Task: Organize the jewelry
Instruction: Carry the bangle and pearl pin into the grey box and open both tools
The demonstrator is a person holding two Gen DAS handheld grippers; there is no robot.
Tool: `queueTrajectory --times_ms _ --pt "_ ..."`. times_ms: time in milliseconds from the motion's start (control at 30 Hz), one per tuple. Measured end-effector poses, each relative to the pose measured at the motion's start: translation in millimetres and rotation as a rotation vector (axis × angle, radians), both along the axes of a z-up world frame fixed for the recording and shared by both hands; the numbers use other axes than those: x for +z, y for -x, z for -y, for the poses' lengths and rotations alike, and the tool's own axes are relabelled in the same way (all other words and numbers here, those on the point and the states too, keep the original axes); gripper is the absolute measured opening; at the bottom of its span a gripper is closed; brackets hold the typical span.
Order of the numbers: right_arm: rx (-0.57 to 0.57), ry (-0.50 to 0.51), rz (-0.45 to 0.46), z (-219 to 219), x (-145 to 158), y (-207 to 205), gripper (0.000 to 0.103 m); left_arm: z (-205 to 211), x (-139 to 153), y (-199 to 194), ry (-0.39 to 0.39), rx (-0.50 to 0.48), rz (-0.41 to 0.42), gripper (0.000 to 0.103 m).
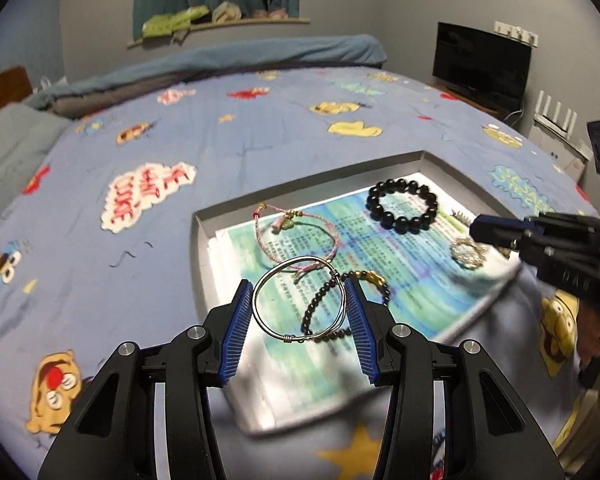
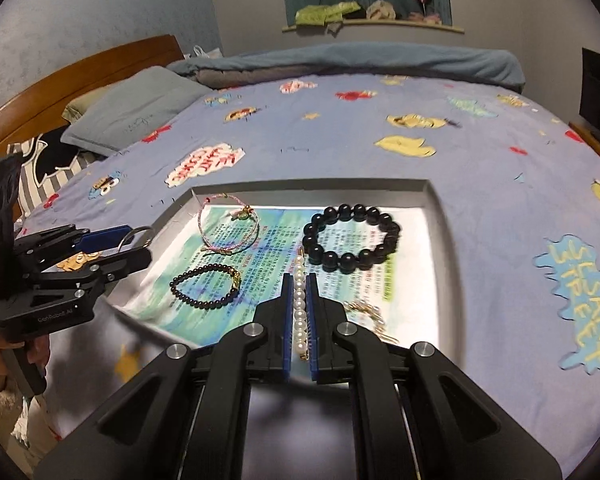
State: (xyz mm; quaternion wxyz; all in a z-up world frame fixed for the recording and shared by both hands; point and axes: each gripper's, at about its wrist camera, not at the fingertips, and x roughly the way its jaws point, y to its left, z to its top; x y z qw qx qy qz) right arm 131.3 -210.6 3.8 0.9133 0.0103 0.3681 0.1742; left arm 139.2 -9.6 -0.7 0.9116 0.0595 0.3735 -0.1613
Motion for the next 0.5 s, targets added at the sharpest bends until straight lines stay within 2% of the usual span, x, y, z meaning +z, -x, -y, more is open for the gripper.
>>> queueTrajectory --times_ms 267,400,500 --pt "-0.008 0.045 -0.062 -16 -22 -22 0.006 5 -22 -35 -0.027 0.030 -0.099 0.048" --pt "-0.013 0.061 -0.095 -20 -29 -29 0.006 10 -32 -43 -0.083 0.037 -0.129 0.049" --pt "-0.020 0.065 -0.107 -21 -31 -32 0.006 7 -31 -47 -0.066 0.053 -0.143 0.048"
